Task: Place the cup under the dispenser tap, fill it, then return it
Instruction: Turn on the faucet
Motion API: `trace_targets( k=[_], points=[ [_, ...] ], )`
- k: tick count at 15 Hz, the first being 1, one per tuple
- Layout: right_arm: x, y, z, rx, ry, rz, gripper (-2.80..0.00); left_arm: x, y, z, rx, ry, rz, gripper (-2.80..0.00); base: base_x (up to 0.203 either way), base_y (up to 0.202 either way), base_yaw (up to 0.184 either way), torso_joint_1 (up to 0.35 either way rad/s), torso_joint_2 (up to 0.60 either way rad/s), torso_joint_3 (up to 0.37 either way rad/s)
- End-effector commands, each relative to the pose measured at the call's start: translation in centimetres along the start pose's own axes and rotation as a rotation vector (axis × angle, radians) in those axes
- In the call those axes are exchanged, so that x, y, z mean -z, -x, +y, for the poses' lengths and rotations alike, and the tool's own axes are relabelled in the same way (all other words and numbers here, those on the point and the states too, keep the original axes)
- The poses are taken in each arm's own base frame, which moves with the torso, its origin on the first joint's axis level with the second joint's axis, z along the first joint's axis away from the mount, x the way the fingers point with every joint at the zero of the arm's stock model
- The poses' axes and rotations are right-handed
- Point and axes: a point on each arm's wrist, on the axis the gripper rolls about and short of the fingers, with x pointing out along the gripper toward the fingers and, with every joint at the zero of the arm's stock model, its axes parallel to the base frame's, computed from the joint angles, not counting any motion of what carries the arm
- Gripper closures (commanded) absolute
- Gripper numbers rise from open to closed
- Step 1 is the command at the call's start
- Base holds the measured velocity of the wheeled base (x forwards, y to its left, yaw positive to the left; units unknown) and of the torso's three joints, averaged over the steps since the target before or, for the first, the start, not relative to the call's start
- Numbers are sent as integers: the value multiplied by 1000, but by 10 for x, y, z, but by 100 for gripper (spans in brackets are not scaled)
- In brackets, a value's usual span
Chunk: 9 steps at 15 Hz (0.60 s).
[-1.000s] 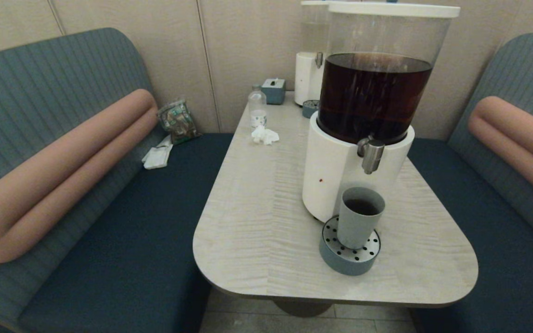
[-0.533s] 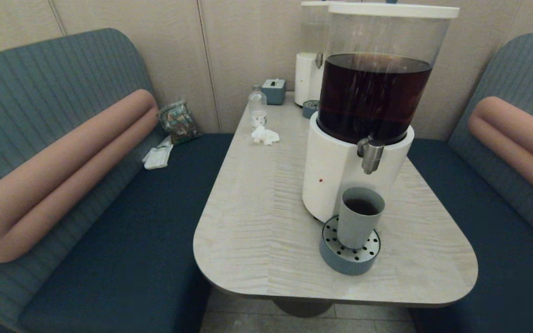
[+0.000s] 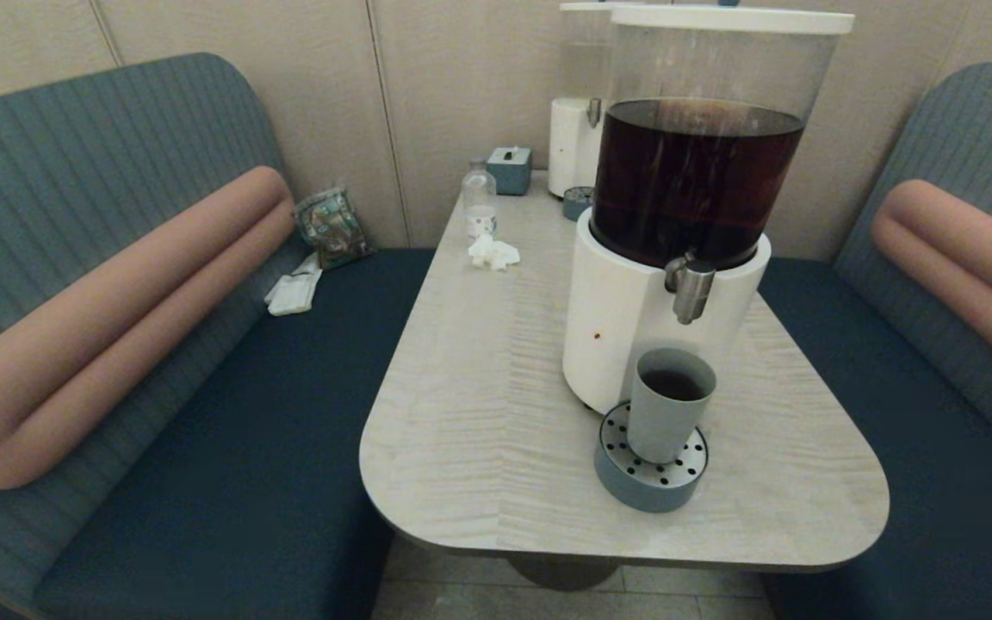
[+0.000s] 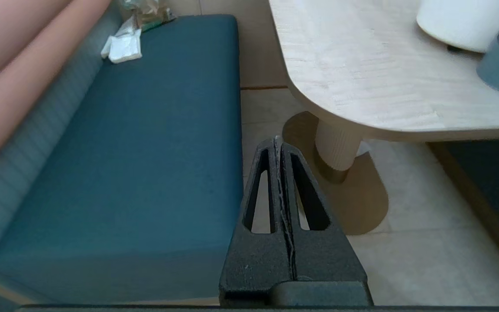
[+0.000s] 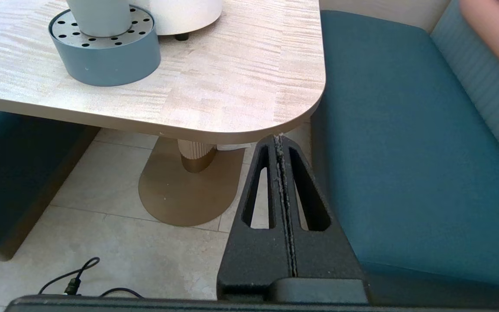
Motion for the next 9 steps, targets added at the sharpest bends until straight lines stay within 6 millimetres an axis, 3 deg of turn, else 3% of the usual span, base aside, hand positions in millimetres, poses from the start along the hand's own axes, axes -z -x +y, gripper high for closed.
trace_targets(
  k=[1,3,9],
  points=[
    [0,0,0,0,1,-2,0,2,0,1,-39,5,8,0,0,0,0,0,0,0],
    [0,0,0,0,1,-2,0,12,-3,4,-146,26,41,0,0,0,0,0,0,0],
    [0,0,0,-17,51,-5,0,11,-3,3,-130,23,32,0,0,0,0,0,0,0]
  ],
)
